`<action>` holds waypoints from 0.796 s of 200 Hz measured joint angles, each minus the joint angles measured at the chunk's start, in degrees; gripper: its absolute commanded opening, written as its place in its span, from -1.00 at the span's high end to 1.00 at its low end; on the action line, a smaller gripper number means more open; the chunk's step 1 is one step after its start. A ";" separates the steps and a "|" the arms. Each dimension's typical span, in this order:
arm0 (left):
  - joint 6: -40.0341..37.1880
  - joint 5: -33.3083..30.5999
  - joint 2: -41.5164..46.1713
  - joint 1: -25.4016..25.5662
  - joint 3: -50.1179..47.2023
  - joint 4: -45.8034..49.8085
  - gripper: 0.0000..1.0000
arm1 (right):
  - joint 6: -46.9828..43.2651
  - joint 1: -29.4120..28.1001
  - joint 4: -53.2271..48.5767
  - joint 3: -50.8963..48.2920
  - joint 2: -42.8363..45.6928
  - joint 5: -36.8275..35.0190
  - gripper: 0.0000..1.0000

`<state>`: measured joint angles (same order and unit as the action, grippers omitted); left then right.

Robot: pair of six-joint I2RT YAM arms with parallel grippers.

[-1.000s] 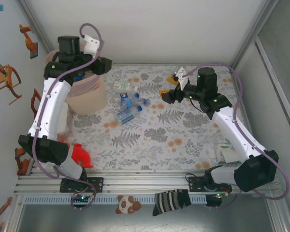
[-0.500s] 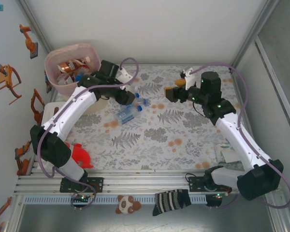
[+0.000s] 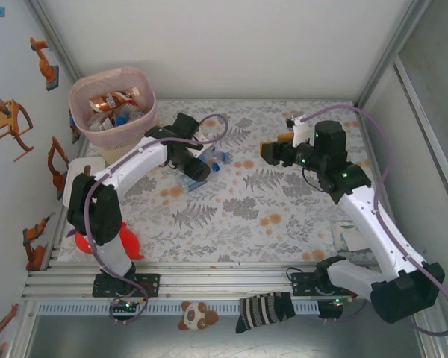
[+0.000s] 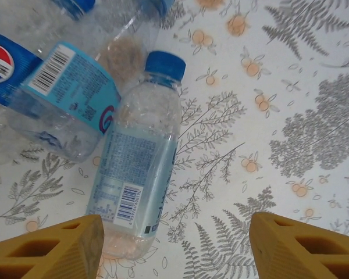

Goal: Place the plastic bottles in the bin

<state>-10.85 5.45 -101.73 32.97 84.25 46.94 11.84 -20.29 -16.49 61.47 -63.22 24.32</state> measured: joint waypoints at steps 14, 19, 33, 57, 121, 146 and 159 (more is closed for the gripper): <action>-0.02 -1.40 -1.49 0.00 0.00 -0.44 -0.41 | 0.26 0.00 -0.07 -0.79 0.63 -0.04 -0.46; -0.07 -1.99 -2.03 0.00 0.00 -0.59 -0.42 | 0.35 0.00 -0.09 -1.05 0.85 -0.04 -0.46; -0.28 -3.34 -3.23 0.00 0.00 -0.98 -0.46 | 0.39 0.00 -0.44 -1.44 1.29 -0.33 -0.46; -0.70 -5.14 -5.35 0.00 0.02 -1.25 -0.48 | 0.39 0.00 -0.61 -1.49 1.38 -0.52 -0.46; -2.47 -6.51 -10.71 0.00 2.23 -1.73 -0.46 | 0.39 0.00 -0.63 -1.49 0.81 -0.70 -0.46; -2.93 -6.27 -12.13 0.00 3.34 -2.19 -0.43 | 0.39 -0.04 -0.63 -1.49 0.55 -0.96 -0.46; -2.99 -6.19 -12.61 0.00 3.41 -2.34 -0.42 | 0.39 -0.04 -0.63 -1.49 0.55 -1.09 -0.46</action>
<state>-13.85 -0.73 -114.34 32.97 87.66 44.60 12.23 -20.34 -17.12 59.99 -62.67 23.22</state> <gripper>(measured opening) 0.715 0.729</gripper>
